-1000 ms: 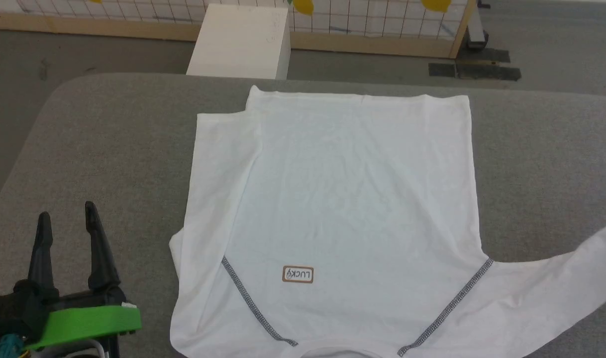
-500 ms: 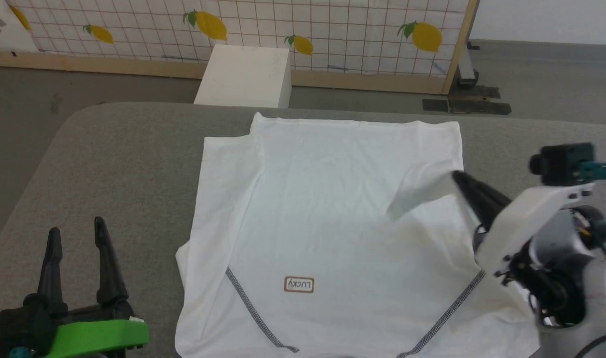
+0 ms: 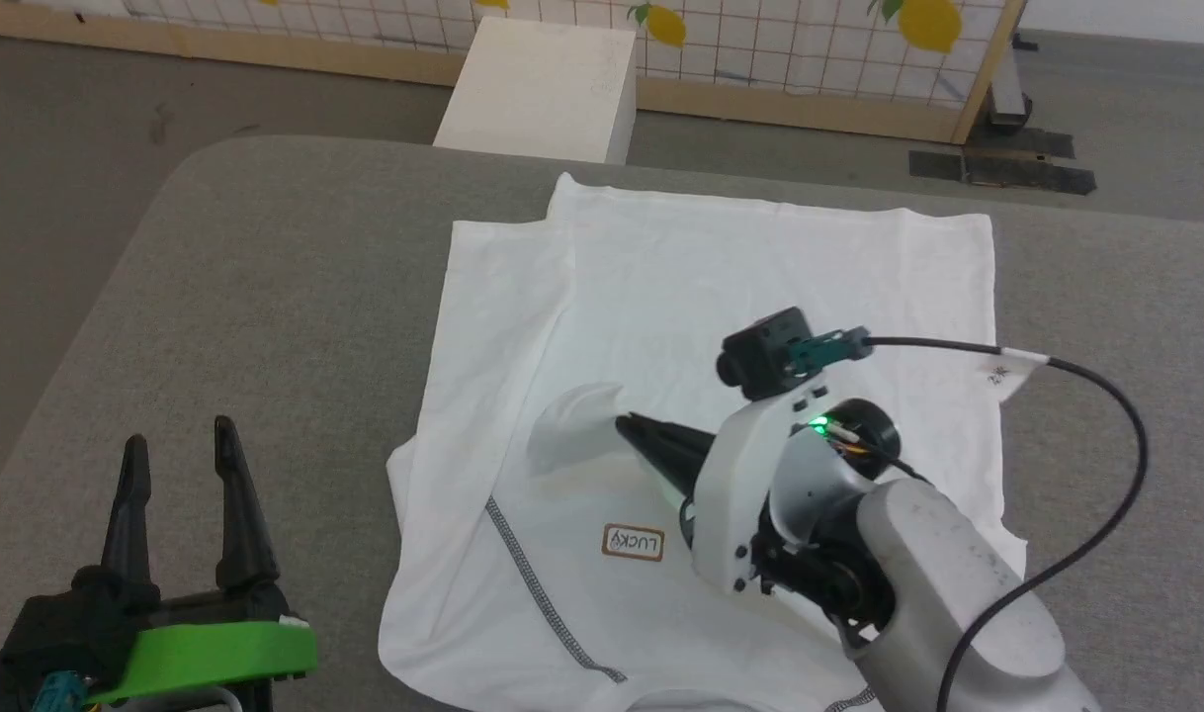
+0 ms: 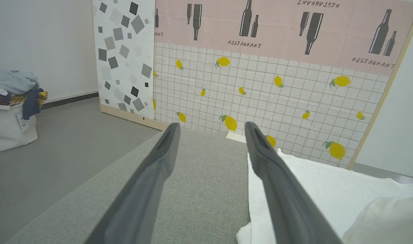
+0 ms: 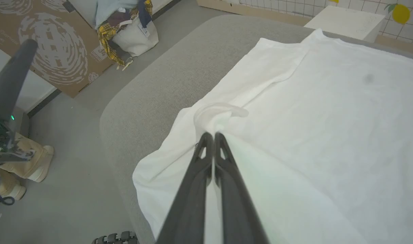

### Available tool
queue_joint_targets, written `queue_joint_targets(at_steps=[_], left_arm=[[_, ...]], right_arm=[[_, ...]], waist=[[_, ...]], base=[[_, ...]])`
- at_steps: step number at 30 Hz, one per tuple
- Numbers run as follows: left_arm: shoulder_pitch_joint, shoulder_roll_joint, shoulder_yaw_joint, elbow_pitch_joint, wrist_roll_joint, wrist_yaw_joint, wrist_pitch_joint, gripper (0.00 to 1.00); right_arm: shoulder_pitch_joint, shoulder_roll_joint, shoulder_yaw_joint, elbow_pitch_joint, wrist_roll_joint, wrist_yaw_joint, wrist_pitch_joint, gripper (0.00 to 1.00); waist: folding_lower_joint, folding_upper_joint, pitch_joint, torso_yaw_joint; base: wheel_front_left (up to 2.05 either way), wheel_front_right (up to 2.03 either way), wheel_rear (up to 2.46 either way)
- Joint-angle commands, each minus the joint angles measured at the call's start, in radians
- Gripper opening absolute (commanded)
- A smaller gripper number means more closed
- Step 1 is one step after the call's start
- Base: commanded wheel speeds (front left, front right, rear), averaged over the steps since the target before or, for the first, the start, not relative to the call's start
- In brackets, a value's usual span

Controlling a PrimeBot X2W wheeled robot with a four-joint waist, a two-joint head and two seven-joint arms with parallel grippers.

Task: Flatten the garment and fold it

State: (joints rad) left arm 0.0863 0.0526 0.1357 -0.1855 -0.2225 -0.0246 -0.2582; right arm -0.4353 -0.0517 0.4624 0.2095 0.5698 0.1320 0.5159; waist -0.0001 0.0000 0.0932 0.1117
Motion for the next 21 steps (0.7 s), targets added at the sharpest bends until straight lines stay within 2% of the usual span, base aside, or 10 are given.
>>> queue_joint_targets(at_steps=[1, 6, 7, 8, 11, 14, 18, 21], left_arm=[[-0.016, -0.002, -0.002, 0.004, -0.007, 0.006, -0.004, 1.0], [-0.019, -0.002, -0.004, 0.012, -0.015, 0.012, -0.004, 1.0], [-0.019, -0.002, -0.004, 0.014, -0.017, 0.014, -0.004, 1.0], [-0.019, -0.002, -0.005, 0.015, -0.018, 0.015, -0.004, 1.0], [-0.019, -0.002, -0.004, 0.02, -0.019, 0.019, -0.004, 1.0], [-0.022, -0.002, -0.002, 0.024, -0.015, 0.018, -0.004, 1.0], [-0.025, -0.002, 0.006, 0.026, -0.007, 0.013, -0.004, 1.0], [-0.024, -0.002, 0.011, 0.027, -0.001, 0.007, -0.004, 1.0]], right_arm=[[-0.024, 0.001, 0.035, 0.032, 0.016, -0.001, -0.012, 0.0], [-0.061, 0.001, 0.152, 0.18, 0.026, -0.001, 0.019, 0.0], [-0.07, 0.001, 0.172, 0.202, 0.022, -0.001, 0.02, 0.2], [-0.075, 0.001, 0.189, 0.216, 0.024, -0.001, 0.026, 1.0], [-0.097, 0.001, 0.206, 0.228, 0.062, -0.001, 0.031, 1.0], [-0.125, 0.001, 0.168, 0.204, 0.09, -0.001, 0.006, 1.0], [-0.137, -0.002, 0.04, 0.122, 0.113, -0.001, -0.048, 1.0], [-0.114, -0.029, -0.096, 0.023, 0.087, -0.001, -0.128, 1.0]], waist=[[0.0001, 0.0, 0.026, 0.027], [0.0001, 0.0, 0.038, 0.038], [0.0001, 0.0, 0.038, 0.038], [0.0001, 0.0, 0.039, 0.037], [0.0001, 0.0, 0.04, 0.027], [0.0001, 0.0, 0.035, 0.012], [0.0001, 0.0, 0.027, -0.014], [0.0001, 0.0, 0.022, -0.035]], base=[[0.0, 0.0, 0.0], [0.0, 0.0, 0.0], [0.0, 0.0, 0.0], [0.0, 0.0, 0.0], [0.0, 0.0, 0.0], [0.0, 0.0, 0.0], [0.0, 0.0, 0.0], [0.0, 0.0, 0.0]])
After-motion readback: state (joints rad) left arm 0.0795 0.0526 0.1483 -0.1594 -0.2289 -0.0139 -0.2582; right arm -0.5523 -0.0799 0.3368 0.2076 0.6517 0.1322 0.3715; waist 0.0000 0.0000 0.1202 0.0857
